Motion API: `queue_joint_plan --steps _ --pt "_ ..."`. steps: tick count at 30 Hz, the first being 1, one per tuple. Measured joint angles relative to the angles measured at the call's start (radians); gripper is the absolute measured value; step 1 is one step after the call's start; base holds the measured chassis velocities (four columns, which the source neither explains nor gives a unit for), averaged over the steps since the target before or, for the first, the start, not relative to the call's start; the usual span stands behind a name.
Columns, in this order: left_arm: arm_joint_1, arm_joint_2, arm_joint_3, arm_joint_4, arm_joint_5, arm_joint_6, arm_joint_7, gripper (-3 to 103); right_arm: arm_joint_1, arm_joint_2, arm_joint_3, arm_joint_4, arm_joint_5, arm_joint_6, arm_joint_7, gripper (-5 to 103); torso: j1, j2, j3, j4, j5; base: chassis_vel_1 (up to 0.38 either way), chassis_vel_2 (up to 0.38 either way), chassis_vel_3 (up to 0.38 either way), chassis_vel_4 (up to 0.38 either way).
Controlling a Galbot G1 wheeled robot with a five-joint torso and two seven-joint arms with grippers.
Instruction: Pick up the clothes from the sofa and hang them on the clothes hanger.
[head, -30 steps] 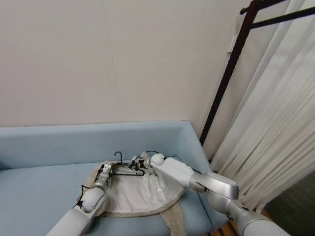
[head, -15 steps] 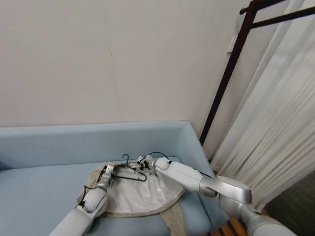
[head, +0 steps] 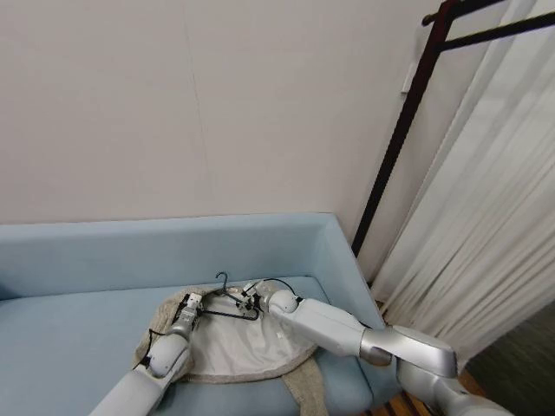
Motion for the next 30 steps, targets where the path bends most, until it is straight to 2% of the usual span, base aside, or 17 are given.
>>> queue_joint_plan --steps 1,2,5,6,8,9,12,13,14,15,20,26,30 --pt "0.004 0.001 -0.003 -0.001 0.000 -0.002 0.000 2 -0.005 -0.004 0.001 -0.010 -0.007 0.003 -0.005 63 0.000 0.000 0.000 -0.0003 0.0000 0.000 0.000 0.000 0.000" --pt "0.006 0.001 -0.005 -0.002 0.000 -0.004 0.000 2 -0.006 -0.005 0.002 -0.014 -0.009 0.005 -0.006 52 0.000 0.000 0.000 -0.0002 0.0000 0.000 0.000 0.000 0.000" --pt "0.010 0.000 -0.007 -0.003 0.000 -0.007 0.000 2 -0.008 -0.008 0.003 -0.018 -0.012 0.007 -0.009 52 0.000 0.000 0.000 -0.0001 0.0001 0.000 0.000 0.000 0.000" --pt "0.011 0.000 -0.008 -0.003 0.000 -0.007 0.000 2 -0.008 -0.008 0.003 -0.018 -0.014 0.007 -0.010 42 0.000 0.000 0.000 0.0000 0.0000 0.000 0.000 0.000 0.000" --pt "0.013 0.000 -0.010 -0.004 0.000 -0.008 0.000 2 -0.009 -0.010 0.003 -0.018 -0.019 0.008 -0.012 42 0.000 0.000 0.000 0.0002 0.0000 0.000 0.000 0.000 0.000" --pt "0.014 0.000 -0.012 -0.005 0.000 -0.009 0.000 2 -0.009 -0.012 0.002 -0.015 -0.020 0.009 -0.012 31 0.000 0.000 0.000 0.0001 0.0000 0.000 0.000 0.000 0.000" --pt "0.016 0.003 -0.014 -0.007 -0.001 -0.009 0.000 2 -0.010 -0.017 -0.001 -0.003 -0.020 0.010 -0.013 31 0.000 0.000 0.000 0.0000 0.0000 0.000 0.000 0.000 0.000" --pt "0.017 0.008 -0.017 -0.009 -0.001 -0.010 0.000 2 -0.010 -0.025 -0.003 0.018 -0.020 0.010 -0.014 20 0.000 0.000 0.000 0.0000 0.0000 0.000 0.000 0.000 0.000" --pt "0.018 0.009 -0.018 -0.010 -0.001 -0.010 0.000 2 -0.010 -0.028 -0.004 0.025 -0.020 0.010 -0.014 20 0.000 0.000 0.000 0.0000 0.0000 0.000 0.000 0.000 0.000" --pt "0.021 0.011 -0.019 -0.013 -0.001 -0.011 0.001 2 -0.008 -0.032 -0.008 0.037 -0.019 0.009 -0.016 12 0.000 0.000 0.000 0.0000 0.0000 0.000 0.000 0.000 0.000" --pt "0.032 0.010 -0.019 -0.022 0.002 -0.012 0.001 2 0.008 -0.028 -0.009 0.034 -0.020 0.008 -0.026 8 0.000 0.000 0.000 -0.0001 -0.0001 0.000 0.000 0.000 0.000" --pt "0.058 0.001 -0.013 -0.044 0.022 -0.020 0.002 2 0.046 -0.009 -0.029 -0.026 -0.102 0.034 -0.095 8 0.000 0.000 0.000 0.0000 -0.0001 0.000 0.000 0.000 0.000" --pt "0.067 -0.003 -0.013 -0.047 0.028 -0.023 0.002 2 0.052 -0.009 -0.044 -0.030 -0.123 0.043 -0.106 8 0.000 0.000 0.000 0.0000 0.0000 0.000 0.000 0.000 0.000"
